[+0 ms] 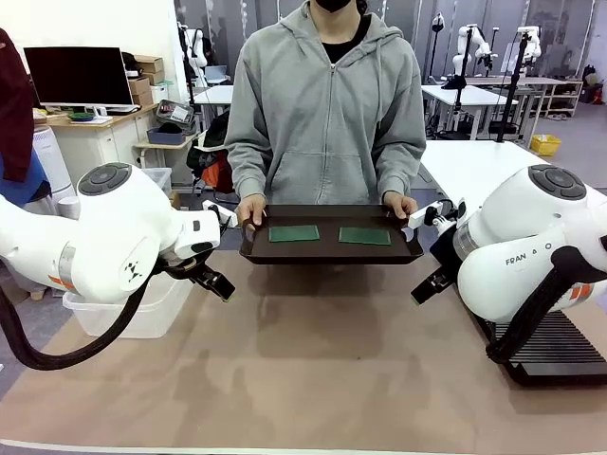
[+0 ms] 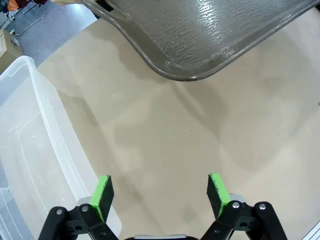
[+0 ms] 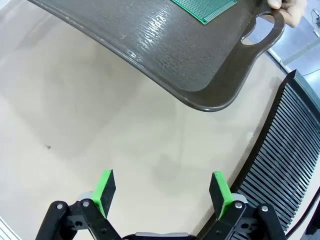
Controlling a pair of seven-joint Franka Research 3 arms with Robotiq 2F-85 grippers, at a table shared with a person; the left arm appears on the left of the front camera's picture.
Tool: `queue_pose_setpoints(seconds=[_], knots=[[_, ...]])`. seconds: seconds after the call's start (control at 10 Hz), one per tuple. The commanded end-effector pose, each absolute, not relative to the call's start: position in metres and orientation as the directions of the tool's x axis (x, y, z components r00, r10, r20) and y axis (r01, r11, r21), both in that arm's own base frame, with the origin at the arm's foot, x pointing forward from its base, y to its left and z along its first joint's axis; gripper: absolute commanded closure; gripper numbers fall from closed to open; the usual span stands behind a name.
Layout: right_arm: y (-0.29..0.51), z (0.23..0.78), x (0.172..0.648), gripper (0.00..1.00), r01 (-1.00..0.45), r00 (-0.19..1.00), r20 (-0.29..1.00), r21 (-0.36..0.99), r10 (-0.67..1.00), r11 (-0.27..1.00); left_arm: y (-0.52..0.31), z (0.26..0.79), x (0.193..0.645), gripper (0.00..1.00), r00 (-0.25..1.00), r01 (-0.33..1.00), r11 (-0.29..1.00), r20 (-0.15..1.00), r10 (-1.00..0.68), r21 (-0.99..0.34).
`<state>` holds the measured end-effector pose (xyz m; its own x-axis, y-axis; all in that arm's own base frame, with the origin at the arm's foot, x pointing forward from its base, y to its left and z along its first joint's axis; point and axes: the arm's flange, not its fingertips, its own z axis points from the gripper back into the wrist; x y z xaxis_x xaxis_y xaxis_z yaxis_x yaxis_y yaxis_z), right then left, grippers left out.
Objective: Sort PCBs into racks and boxes based on the side picked up.
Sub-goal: Pick up the Blank PCB handed by the Human.
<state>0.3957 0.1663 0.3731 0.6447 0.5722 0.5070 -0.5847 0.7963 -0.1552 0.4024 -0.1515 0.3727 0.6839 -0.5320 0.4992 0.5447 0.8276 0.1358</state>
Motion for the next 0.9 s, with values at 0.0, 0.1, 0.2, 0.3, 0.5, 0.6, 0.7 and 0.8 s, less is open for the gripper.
queue_pose_setpoints(seconds=[0.0, 0.1, 0.2, 0.3, 0.5, 0.6, 0.7, 0.8], knots=[[0.166, 0.373, 0.396, 0.0, -0.585, 0.645, 0.507, -0.155, 0.572, 0.796, -0.152, 0.373, 0.402, 0.0, 0.684, 0.545, 0.828, 0.499, -0.532, 0.136], [0.166, 0.373, 0.396, 0.0, -0.585, 0.645, 0.507, -0.155, 0.572, 0.796, -0.152, 0.373, 0.402, 0.0, 0.684, 0.545, 0.828, 0.499, -0.532, 0.136], [0.166, 0.373, 0.396, 0.0, -0.585, 0.645, 0.507, -0.155, 0.572, 0.796, -0.152, 0.373, 0.402, 0.0, 0.684, 0.545, 0.828, 0.499, -0.532, 0.136], [0.166, 0.373, 0.396, 0.0, -0.585, 0.645, 0.507, -0.155, 0.572, 0.796, -0.152, 0.373, 0.402, 0.0, 0.684, 0.545, 0.828, 0.499, -0.532, 0.136], [0.166, 0.373, 0.396, 0.0, -0.585, 0.645, 0.507, -0.155, 0.572, 0.796, -0.152, 0.373, 0.402, 0.0, 0.684, 0.545, 0.828, 0.499, -0.532, 0.136], [0.185, 0.38, 0.365, 0.0, -0.588, 0.664, 0.509, -0.096, 0.547, 0.803, -0.149, 0.389, 0.38, 0.0, 0.662, 0.649, 0.757, 0.434, -0.612, 0.077], [0.165, 0.4, 0.373, 0.0, -0.678, 0.626, 0.458, -0.08, 0.631, 0.731, -0.173, 0.392, 0.377, 0.0, 0.67, 0.639, 0.767, 0.45, -0.591, 0.058], [0.163, 0.412, 0.371, 0.0, -0.692, 0.632, 0.435, -0.056, 0.641, 0.72, -0.176, 0.404, 0.371, 0.0, 0.649, 0.688, 0.725, 0.424, -0.632, 0.026]])
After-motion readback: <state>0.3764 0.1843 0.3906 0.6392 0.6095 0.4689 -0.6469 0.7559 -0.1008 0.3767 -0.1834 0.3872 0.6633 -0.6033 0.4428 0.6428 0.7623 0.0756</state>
